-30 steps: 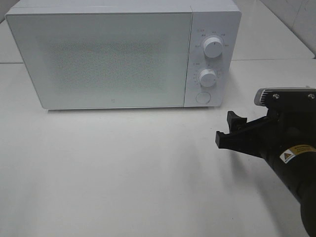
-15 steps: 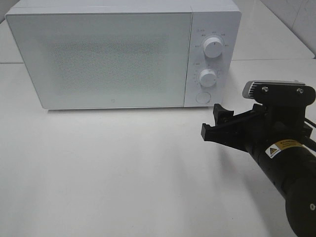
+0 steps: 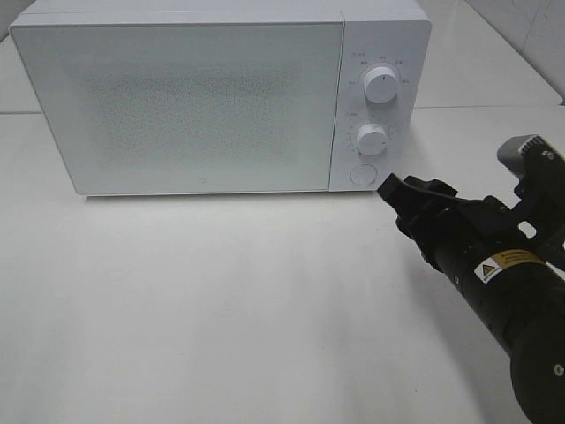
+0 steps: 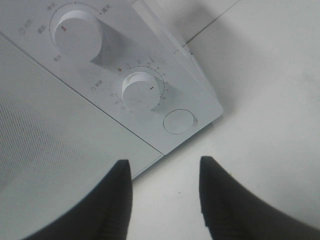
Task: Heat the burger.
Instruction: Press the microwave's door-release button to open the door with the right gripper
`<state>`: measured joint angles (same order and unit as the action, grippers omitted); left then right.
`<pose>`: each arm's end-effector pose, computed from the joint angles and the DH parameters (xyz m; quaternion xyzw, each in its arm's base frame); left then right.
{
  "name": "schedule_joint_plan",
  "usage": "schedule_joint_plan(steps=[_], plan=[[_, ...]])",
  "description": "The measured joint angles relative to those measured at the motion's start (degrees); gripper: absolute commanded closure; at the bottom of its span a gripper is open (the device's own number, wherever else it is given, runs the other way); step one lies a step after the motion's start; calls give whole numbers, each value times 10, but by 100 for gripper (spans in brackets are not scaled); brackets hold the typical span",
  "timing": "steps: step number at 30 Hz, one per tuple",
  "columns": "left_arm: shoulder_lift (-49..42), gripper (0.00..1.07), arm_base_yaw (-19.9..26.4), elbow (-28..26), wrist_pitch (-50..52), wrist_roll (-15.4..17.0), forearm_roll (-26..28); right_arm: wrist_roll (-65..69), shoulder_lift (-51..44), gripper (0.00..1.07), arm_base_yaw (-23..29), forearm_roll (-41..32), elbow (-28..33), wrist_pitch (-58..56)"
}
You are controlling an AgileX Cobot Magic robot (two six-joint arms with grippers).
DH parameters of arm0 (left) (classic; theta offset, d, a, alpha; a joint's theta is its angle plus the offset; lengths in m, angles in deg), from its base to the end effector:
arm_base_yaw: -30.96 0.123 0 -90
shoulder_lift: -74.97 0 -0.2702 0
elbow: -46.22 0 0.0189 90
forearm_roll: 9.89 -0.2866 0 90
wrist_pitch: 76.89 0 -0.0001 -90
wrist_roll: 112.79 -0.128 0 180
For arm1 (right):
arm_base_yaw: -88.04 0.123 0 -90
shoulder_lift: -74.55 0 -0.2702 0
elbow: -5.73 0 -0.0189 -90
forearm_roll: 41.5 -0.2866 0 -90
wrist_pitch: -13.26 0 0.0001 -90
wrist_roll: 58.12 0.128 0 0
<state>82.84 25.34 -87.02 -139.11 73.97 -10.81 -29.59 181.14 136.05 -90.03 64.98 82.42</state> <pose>0.0691 -0.0050 0.2834 -0.0090 0.8519 -0.0485 0.5214 0.2362 0.1285 0.0838 0.2440 0.7330 0.2263 0.5933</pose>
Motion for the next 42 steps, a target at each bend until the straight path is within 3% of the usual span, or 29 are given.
schedule_joint_plan(steps=[1, 8, 12, 21, 35, 42], plan=[[0, 9, 0, 0, 0, 0, 0, 68, 0, 79, 0, 0, 0, 0], [0, 9, 0, 0, 0, 0, 0, 238, 0, 92, 0, 10, 0, 0], [0, 9, 0, 0, 0, 0, 0, 348, 0, 107, 0, 14, 0, 0], [0, 9, 0, 0, 0, 0, 0, 440, 1, 107, 0, 11, -5, -19], [0, 9, 0, 0, 0, 0, 0, 482, 101, 107, -1, -1, -80, -29], [0, 9, 0, 0, 0, 0, 0, 482, 133, 107, -41, -1, -126, -45]])
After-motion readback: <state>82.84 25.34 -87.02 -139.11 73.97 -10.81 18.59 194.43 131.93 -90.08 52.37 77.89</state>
